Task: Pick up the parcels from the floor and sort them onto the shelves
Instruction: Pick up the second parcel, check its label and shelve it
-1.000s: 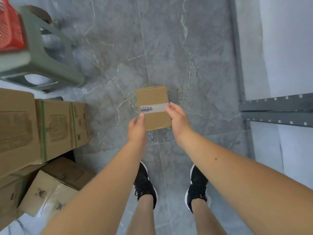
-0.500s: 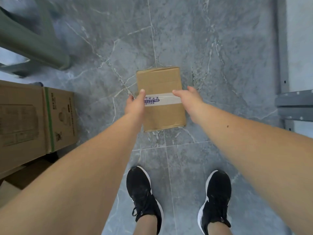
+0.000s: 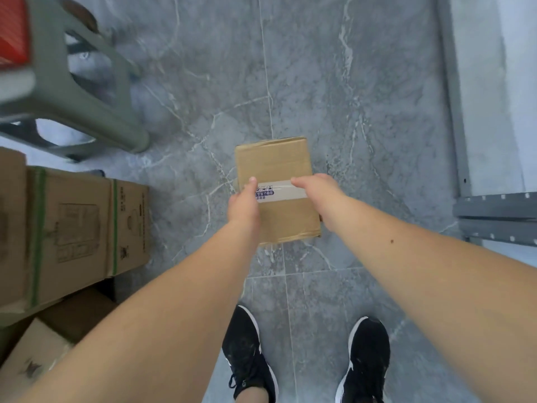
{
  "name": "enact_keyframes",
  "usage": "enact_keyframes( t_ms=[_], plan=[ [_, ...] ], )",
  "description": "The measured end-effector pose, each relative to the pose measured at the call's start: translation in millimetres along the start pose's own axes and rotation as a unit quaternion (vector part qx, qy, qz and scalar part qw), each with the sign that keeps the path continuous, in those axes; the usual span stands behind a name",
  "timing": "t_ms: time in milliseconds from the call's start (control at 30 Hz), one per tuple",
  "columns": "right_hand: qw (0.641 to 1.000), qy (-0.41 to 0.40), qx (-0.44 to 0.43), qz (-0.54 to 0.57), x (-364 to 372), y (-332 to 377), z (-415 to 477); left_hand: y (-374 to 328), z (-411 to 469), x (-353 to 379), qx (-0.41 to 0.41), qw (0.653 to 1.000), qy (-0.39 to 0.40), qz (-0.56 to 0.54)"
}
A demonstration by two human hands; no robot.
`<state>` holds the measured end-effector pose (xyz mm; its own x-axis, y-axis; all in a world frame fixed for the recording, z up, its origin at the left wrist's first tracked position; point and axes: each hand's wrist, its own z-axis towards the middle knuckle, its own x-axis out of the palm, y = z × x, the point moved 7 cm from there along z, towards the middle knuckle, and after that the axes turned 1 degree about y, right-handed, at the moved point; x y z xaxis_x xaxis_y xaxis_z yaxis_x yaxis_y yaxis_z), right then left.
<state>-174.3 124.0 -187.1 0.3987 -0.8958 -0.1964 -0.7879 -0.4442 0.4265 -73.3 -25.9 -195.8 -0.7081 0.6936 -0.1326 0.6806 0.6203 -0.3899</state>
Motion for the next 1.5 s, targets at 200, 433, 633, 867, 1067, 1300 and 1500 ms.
enact_keyframes(
  t_ms=[200,433,633,867,1067,1300,1500],
  plan=[
    [0.998,-0.011,-0.054,-0.004,-22.0,86.8,-73.3,-78.3,-70.5,7.7,0.051,0.999,0.01,0.003],
    [0.988,-0.033,-0.145,0.033,-59.9,204.5,-188.8,-213.8,-203.4,10.8,0.193,0.979,0.018,0.063],
    [0.971,-0.038,-0.228,0.059,-95.7,301.5,-317.5,-321.1,-355.3,5.9,0.288,0.954,-0.003,0.086],
    [0.933,-0.066,-0.347,0.069,-165.7,428.6,-497.7,-419.3,-561.8,14.5,0.389,0.92,0.001,0.042],
    [0.895,-0.074,-0.43,0.098,-237.9,497.1,-663.3,-474.0,-734.5,13.2,0.497,0.867,-0.01,0.039],
    [0.851,-0.076,-0.504,0.127,-310.3,542.1,-826.4,-511.1,-916.4,4.3,0.601,0.798,0.012,0.041],
    [0.79,-0.138,-0.587,0.109,-348.1,551.5,-954.7,-523.9,-1032.5,-8.3,0.653,0.756,0.029,0.031]
  ],
)
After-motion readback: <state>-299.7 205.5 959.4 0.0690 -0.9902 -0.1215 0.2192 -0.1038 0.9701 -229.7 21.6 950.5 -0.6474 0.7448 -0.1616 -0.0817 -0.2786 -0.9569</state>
